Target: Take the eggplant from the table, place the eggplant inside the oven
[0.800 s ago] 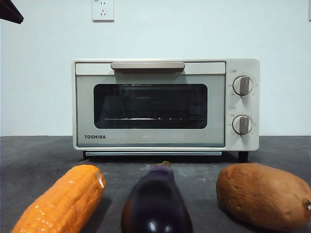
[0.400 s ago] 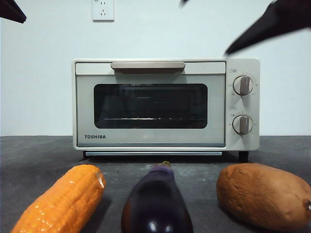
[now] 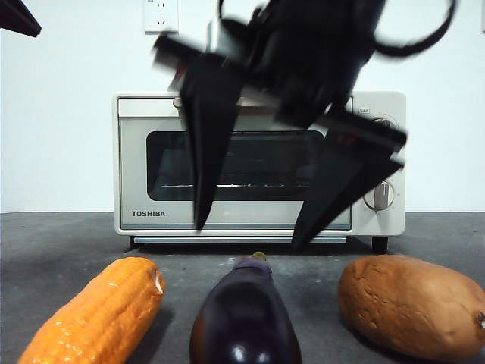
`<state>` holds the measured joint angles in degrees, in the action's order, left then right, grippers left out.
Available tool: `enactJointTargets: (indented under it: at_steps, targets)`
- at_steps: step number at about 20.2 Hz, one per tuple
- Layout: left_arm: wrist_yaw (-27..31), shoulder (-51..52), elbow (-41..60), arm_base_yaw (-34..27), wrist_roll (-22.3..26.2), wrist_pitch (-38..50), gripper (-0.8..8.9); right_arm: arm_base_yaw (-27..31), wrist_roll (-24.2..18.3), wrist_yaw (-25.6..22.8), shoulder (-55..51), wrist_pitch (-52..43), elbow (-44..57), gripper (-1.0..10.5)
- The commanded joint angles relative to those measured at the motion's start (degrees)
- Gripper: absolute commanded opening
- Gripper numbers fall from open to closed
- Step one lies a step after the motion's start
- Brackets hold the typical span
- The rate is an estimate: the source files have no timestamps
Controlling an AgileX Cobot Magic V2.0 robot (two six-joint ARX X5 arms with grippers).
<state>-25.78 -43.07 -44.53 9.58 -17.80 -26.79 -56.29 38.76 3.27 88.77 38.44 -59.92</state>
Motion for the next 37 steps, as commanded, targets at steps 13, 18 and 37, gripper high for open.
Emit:
enactJointTargets:
  at_steps: [13, 18, 37]
  targets:
    - [-0.15, -0.37, -1.11, 1.09, 2.16, 0.59, 0.06, -2.19, 5.79, -1.84, 8.61, -2.84, -2.05, 1.7]
    - [-0.15, -0.79, -1.2, 2.89, 2.08, 1.25, 0.06, -3.26, -6.67, -3.41, -1.2, 12.72, -12.09, 1.7]
    - [12.55, -45.27, -37.86, 22.64, 10.16, -1.97, 0.06, -4.22, -20.37, -31.8, -36.81, 42.29, -16.24, 1.7]
